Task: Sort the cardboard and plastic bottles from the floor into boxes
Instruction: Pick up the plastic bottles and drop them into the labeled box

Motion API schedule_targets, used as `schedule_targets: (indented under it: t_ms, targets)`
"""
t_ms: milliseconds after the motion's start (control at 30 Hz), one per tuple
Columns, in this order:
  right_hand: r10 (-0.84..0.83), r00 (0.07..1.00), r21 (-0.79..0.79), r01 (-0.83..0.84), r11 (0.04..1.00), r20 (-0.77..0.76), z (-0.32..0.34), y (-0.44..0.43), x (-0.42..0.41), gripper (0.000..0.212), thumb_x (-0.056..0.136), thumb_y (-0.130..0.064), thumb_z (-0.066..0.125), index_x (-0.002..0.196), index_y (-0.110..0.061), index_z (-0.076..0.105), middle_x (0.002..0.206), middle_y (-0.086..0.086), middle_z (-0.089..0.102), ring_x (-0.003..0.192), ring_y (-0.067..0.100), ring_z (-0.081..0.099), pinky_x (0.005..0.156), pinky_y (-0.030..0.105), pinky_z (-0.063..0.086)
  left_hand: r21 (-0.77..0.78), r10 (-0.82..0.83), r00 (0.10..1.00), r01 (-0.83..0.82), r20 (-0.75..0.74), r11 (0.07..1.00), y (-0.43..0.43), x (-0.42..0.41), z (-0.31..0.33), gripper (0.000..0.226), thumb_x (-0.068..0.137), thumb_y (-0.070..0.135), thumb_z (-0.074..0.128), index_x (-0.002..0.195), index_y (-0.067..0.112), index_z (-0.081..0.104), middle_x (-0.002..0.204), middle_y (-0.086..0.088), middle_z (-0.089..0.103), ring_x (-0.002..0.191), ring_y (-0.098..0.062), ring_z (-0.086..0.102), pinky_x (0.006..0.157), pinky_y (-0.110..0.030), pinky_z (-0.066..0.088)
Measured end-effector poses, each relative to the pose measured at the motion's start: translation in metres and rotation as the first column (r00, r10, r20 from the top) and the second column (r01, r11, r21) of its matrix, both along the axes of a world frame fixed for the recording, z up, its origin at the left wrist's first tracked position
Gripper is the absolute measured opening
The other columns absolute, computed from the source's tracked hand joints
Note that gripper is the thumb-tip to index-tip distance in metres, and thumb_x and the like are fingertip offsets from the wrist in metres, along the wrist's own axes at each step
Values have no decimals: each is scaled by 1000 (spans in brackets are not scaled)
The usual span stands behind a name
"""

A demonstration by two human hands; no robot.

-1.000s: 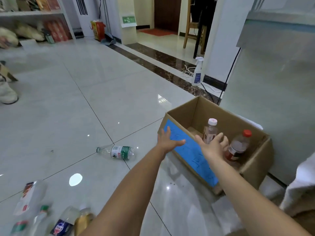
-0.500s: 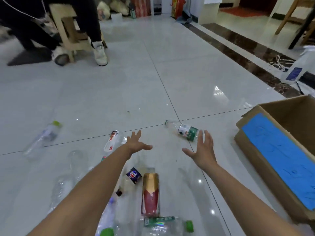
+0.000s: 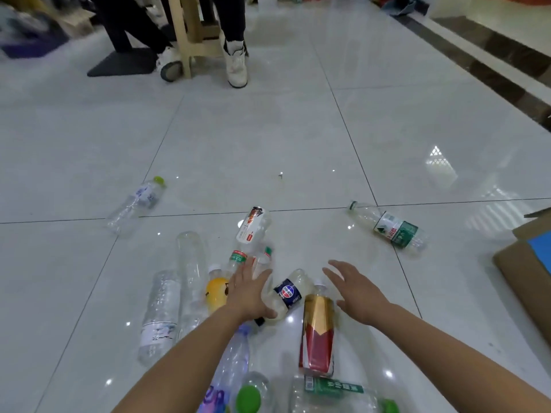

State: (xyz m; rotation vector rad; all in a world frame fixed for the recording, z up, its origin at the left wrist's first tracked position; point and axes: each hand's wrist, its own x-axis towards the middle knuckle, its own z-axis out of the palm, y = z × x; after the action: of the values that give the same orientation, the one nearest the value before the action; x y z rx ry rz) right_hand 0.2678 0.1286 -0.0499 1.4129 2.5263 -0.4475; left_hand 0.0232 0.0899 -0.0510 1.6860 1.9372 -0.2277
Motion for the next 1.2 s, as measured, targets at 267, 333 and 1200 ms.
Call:
schedule_targets:
  t_ms: [267,333,1200]
  targets:
    - [344,922,53,-359,932,179,-21,4,-8,79,83,-3,63,148,-19,23,158,1,16,144,23,21,118,37,18,154,-158,948,207,-277,966,-15,19,-11,66,81,48,67,134,14,46,154,-10,20,142,-33,16,116,-42,16]
    - [348,917,62,-366,929,195,-23,7,-9,76,81,-4,64,145,-21,26,152,3,25,134,24,33,112,35,27,95,-195,931,234,-308,967,-15,24,-15,71,82,49,66,136,9,45,157,-12,12,145,-34,10,119,-43,9]
    - [-125,967,-342,196,919,220,-31,-22,46,34,75,-25,73,64,-24,41,77,-4,50,75,15,50,58,21,37,-183,129,989,-114,73,977,3,51,-8,71,97,22,44,149,1,0,136,-21,47,118,-35,54,91,-40,48]
